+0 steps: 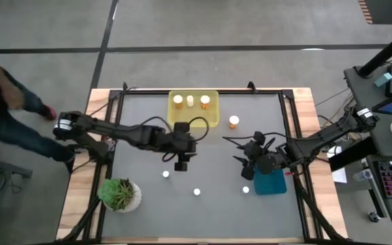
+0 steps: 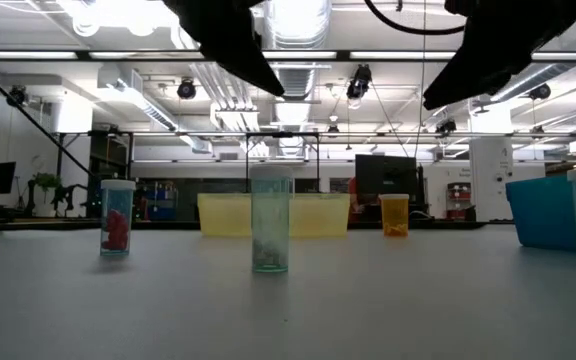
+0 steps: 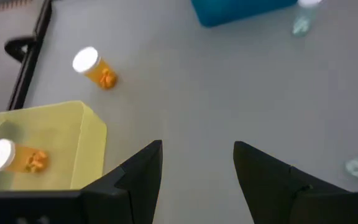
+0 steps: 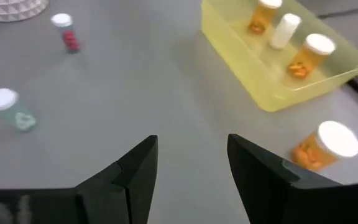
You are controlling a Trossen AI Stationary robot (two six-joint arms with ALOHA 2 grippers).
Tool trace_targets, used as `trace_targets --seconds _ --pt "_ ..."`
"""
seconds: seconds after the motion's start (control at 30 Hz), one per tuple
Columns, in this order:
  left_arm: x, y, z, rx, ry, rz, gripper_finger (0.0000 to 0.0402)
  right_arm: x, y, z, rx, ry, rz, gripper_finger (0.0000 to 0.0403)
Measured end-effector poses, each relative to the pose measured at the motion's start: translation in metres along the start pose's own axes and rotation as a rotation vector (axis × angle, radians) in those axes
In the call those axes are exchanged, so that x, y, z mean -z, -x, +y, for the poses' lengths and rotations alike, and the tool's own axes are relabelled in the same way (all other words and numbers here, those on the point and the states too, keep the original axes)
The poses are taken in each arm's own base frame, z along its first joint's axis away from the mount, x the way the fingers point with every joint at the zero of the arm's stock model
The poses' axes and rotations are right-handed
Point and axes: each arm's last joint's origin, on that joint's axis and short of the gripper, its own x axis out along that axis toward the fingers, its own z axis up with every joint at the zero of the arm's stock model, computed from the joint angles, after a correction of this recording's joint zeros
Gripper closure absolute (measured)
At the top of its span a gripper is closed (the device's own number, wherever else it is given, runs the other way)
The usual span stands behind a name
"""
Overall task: Pick and place medicine bottles into bin by pill shape (circle, oval)
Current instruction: Put the blue pill bottle into the blue bin
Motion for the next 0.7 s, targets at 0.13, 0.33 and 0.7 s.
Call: trace_targets --seconds 0.13,0.33,0.7 --pt "0.011 0.01 -0.008 0.011 0.001 -0.08 0.022 -0.008 0.004 0.005 -0.108 -0.059 0.03 0.0216" --pt "0.027 0.023 -0.006 -0.01 0.028 -0.224 0.022 -0.022 0.012 0.013 -0.303 -0.166 0.092 0.0216" --pt "0.048 0.031 -0.004 -0.047 -0.003 -0.321 0.022 -0.036 0.025 0.022 -0.506 -0.361 0.209 0.0216"
